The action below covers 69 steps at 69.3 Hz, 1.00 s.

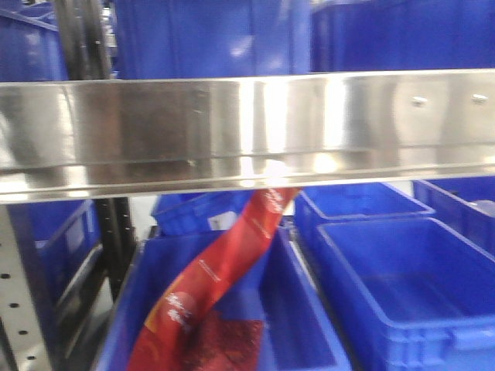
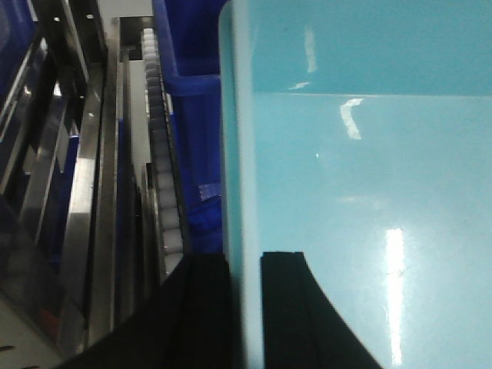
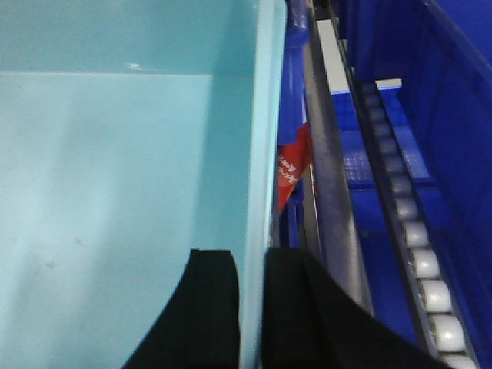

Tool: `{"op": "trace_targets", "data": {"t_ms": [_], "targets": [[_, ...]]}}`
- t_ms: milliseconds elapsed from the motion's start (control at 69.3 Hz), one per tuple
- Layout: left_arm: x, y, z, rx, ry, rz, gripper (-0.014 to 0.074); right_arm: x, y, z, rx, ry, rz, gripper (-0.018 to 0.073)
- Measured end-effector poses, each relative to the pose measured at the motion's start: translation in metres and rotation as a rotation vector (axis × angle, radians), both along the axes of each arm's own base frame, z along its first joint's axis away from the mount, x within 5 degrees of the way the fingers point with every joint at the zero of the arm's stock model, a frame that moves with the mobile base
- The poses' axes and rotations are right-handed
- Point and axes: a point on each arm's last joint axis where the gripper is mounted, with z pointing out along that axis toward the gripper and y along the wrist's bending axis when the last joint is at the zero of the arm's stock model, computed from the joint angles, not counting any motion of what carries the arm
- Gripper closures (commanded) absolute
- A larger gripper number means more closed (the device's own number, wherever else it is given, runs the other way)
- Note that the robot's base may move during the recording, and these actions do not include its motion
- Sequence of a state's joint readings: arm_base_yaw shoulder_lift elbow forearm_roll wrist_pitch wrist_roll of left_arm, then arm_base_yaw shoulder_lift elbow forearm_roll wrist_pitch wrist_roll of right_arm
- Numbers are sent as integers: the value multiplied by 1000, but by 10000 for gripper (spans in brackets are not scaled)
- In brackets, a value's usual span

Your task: Move two blue bins to right shelf middle

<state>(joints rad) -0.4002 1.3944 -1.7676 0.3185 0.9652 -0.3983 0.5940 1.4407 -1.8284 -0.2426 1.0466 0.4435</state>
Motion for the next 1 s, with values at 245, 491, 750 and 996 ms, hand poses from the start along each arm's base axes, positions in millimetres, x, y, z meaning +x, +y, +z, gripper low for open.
{"op": "trace_targets", "data": {"t_ms": [245, 491, 750, 996], "targets": [[0, 0, 0, 0, 0, 0, 707, 0, 0, 0, 0, 0, 0, 721], [0, 0, 0, 0, 0, 0, 707, 0, 0, 0, 0, 0, 0, 721], [0, 0, 0, 0, 0, 0, 707, 0, 0, 0, 0, 0, 0, 721], [0, 0, 0, 0, 0, 0, 707, 0, 0, 0, 0, 0, 0, 721]]}}
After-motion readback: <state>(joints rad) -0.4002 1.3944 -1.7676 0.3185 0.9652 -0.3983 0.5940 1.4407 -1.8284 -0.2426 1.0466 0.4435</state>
